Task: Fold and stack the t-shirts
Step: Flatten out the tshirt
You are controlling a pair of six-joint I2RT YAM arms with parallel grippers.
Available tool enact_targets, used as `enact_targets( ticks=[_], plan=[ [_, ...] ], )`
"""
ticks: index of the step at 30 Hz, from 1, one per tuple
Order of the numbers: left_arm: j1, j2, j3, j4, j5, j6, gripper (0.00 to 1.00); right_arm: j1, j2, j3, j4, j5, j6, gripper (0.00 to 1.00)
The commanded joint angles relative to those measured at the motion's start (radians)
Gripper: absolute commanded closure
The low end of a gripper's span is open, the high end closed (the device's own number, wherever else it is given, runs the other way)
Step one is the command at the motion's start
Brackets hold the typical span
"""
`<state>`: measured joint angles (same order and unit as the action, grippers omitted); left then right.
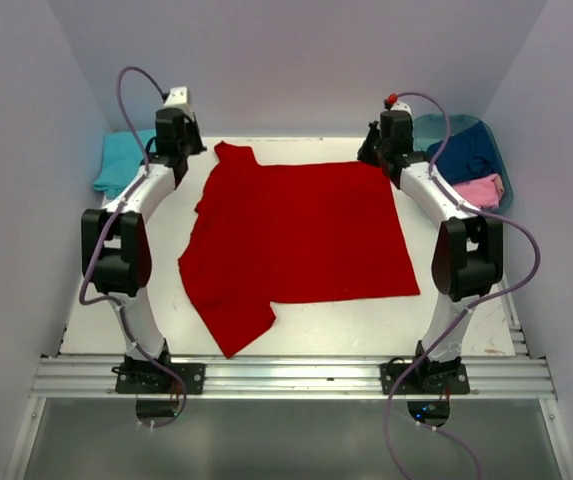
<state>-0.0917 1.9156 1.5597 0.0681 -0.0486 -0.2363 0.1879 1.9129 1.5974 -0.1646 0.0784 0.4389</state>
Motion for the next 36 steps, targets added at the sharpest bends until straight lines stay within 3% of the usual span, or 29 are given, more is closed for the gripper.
enact_targets(
  ticks=[1, 12, 22, 29, 36],
  plan=[
    [0.009, 0.066, -0.093, -0.155, -0.068, -0.032, 1.00, 0.007, -0.021, -0.065, -0.091, -0.069, 0.014, 1.00],
    [0.015, -0.018, -0.294, -0.131, -0.165, -0.142, 1.00, 0.183, -0.057, -0.200, -0.216, -0.157, -0.019, 1.00],
    [0.015, -0.165, -0.440, -0.139, -0.105, -0.212, 1.00, 0.197, 0.035, -0.197, -0.354, 0.047, 0.050, 1.00],
    [0.015, -0.184, -0.428, -0.203, -0.128, -0.228, 1.00, 0.197, 0.098, -0.188, -0.439, 0.124, 0.093, 1.00],
    [0.015, -0.175, -0.432, -0.229, -0.117, -0.235, 1.00, 0.197, 0.104, -0.217, -0.544, 0.297, 0.161, 1.00]
  ],
)
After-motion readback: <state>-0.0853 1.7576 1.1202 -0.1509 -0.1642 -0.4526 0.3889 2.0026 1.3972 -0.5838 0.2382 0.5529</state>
